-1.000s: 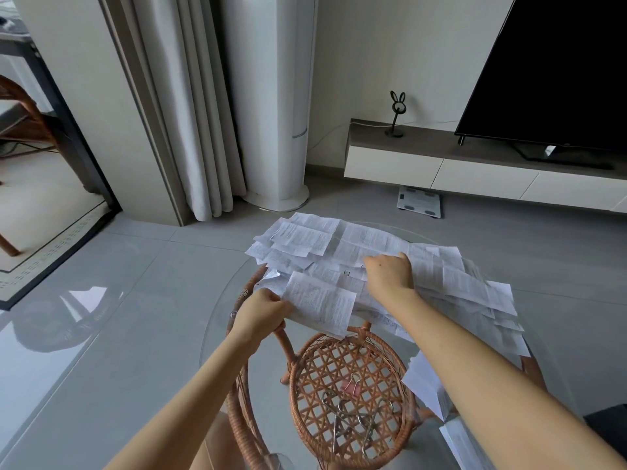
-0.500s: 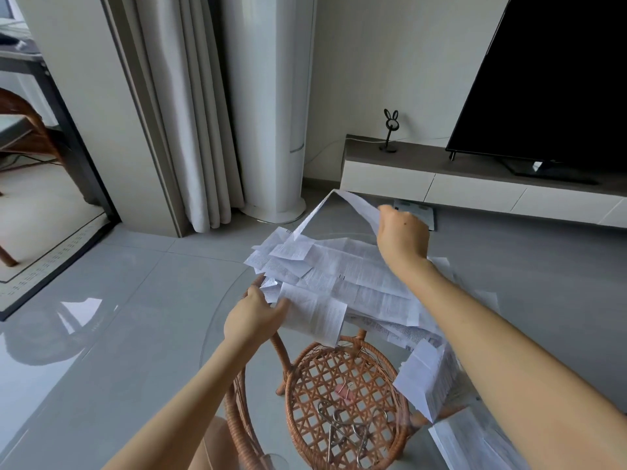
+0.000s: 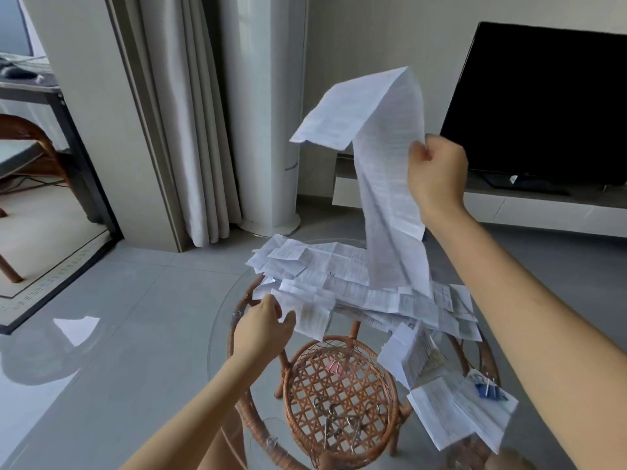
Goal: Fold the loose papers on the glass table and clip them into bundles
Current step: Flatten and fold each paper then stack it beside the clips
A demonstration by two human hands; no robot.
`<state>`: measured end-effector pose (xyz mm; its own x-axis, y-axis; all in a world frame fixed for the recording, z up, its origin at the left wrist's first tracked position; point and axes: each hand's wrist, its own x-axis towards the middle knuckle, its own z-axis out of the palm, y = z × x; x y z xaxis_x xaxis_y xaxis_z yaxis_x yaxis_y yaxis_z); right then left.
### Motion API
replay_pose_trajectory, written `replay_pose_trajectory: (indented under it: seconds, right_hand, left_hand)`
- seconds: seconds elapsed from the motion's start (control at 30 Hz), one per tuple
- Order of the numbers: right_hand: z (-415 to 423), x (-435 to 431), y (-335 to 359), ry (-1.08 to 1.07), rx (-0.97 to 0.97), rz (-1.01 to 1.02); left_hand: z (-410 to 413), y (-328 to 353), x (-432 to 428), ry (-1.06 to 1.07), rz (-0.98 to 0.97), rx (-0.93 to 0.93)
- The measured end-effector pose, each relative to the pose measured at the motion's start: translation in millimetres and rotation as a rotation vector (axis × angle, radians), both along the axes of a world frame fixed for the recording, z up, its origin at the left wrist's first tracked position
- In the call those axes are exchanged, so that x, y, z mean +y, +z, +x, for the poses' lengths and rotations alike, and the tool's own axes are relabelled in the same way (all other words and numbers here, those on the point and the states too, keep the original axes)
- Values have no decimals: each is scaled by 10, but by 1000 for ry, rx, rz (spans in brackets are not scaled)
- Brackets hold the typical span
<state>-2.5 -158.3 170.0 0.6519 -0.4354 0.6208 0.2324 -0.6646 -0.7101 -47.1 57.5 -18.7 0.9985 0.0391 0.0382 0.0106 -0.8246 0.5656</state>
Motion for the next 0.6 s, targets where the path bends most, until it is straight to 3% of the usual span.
replay_pose_trajectory:
  seconds: [0.13,0.23,0.3,0.37,0.43,0.53,0.6]
  right_hand:
    - [-240,-103,108,125,50,417]
    - [-354,-172,49,158,229,602]
    - [-454,-132,-55,216,338,631]
    - [-565,-16,-194,268,473,637]
    - [-658,144,-395,321,587,623]
    - [-768,448,-715,417,699,658]
    - [-799,611,-881,479,769,713]
  left_hand:
    - [-83,41,34,-1,-42,-3]
    - [-135,155,74,-18,-229,13]
    - [-192,303,114,-46,-477,37]
    - [-265,512,157,-109,-924,226]
    - [-305,673,217,-194,-1181,415]
    - [-333,753,256,-206,-1177,414]
    - [-334,707,267,-45,-1195,351]
